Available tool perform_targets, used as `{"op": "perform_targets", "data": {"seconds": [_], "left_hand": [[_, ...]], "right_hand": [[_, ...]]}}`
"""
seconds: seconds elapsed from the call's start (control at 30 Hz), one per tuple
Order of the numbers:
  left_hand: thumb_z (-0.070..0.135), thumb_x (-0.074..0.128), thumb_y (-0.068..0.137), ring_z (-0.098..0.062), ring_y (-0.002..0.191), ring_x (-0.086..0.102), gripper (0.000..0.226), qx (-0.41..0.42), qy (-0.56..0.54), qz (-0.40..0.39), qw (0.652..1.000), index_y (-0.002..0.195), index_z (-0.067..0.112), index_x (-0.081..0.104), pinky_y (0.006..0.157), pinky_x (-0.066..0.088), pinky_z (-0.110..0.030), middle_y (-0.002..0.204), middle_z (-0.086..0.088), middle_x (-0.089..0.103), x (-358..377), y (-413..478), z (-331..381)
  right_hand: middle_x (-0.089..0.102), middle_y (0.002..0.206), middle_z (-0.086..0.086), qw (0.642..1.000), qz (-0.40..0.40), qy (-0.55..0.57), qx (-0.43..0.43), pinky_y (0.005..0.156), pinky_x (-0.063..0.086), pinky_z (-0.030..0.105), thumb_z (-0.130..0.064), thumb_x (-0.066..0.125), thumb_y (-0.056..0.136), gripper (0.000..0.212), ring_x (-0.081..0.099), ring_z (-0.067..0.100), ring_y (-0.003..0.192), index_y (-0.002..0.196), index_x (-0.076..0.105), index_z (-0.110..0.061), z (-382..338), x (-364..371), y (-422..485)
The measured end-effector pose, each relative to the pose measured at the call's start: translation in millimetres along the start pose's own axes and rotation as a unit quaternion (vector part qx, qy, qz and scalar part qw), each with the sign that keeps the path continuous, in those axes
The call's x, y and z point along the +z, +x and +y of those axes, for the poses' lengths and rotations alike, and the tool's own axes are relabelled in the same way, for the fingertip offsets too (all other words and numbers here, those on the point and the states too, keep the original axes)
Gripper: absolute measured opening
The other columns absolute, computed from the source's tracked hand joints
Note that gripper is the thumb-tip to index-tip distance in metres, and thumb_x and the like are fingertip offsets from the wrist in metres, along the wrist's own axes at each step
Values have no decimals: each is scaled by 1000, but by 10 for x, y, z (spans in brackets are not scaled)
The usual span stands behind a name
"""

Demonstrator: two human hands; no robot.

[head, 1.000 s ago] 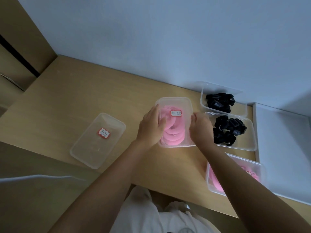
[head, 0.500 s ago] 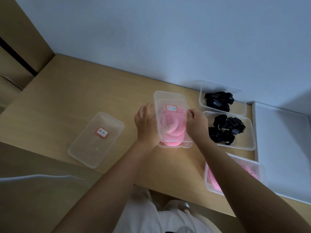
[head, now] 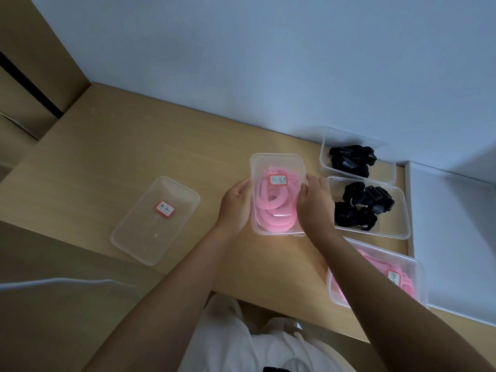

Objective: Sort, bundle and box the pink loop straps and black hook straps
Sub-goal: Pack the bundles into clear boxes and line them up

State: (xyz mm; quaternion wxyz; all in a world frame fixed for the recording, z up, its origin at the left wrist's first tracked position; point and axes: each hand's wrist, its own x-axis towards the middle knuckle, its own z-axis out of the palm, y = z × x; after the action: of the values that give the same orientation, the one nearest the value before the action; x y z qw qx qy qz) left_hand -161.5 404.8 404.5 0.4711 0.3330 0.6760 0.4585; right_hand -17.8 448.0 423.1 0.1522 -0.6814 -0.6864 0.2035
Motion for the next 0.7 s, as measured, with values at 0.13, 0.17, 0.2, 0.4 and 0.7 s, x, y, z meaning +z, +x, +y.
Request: {"op": "perform_targets", "data": {"seconds": [0.13, 0.17, 0.2, 0.4, 0.7], "left_hand": [[39, 46, 80, -22, 72, 56, 38, 48, 139, 25, 989, 91, 8, 63, 66, 47, -36, 87, -17, 65, 38, 44, -7], [34, 47, 84, -21, 72, 53, 34, 47, 138, 29, 989, 99, 8, 62, 67, 45, -37, 86, -17, 63, 42, 44, 27], [28, 49, 89, -20, 75, 53, 31, 46, 144, 24, 988, 113, 14, 60, 70, 44, -35, 87, -13, 62, 40, 47, 45], [19, 36, 99, -28, 111, 51, 52, 84, 329, -13, 941, 149, 17, 25, 88, 43, -34, 130, -13, 46, 35, 41, 58], [22, 31, 99, -26, 143, 17, 60, 96, 515, -32, 851, 151, 13, 4, 110, 26, -39, 159, -8, 6, 156, -16, 128]], "right_hand": [[47, 124, 20, 1000, 1, -5, 0, 82, 39, 39, -4, 36, 95, 29, 50, 37, 106, 120, 50, 3, -10, 33, -22], [47, 123, 21, 1000, 3, -12, -6, 85, 36, 36, -1, 37, 93, 28, 47, 35, 108, 118, 50, 4, -6, 43, -32], [46, 121, 22, 1000, 6, -17, -10, 86, 33, 32, 3, 37, 91, 29, 44, 34, 109, 117, 50, 6, -1, 50, -44], [43, 119, 25, 1000, 17, -13, -13, 79, 24, 25, 15, 36, 81, 41, 39, 35, 108, 119, 51, 8, 2, 32, -58], [49, 111, 25, 1000, 16, -18, -17, 74, 28, 28, 19, 36, 76, 37, 46, 37, 102, 107, 56, 8, 48, 70, 7]]}}
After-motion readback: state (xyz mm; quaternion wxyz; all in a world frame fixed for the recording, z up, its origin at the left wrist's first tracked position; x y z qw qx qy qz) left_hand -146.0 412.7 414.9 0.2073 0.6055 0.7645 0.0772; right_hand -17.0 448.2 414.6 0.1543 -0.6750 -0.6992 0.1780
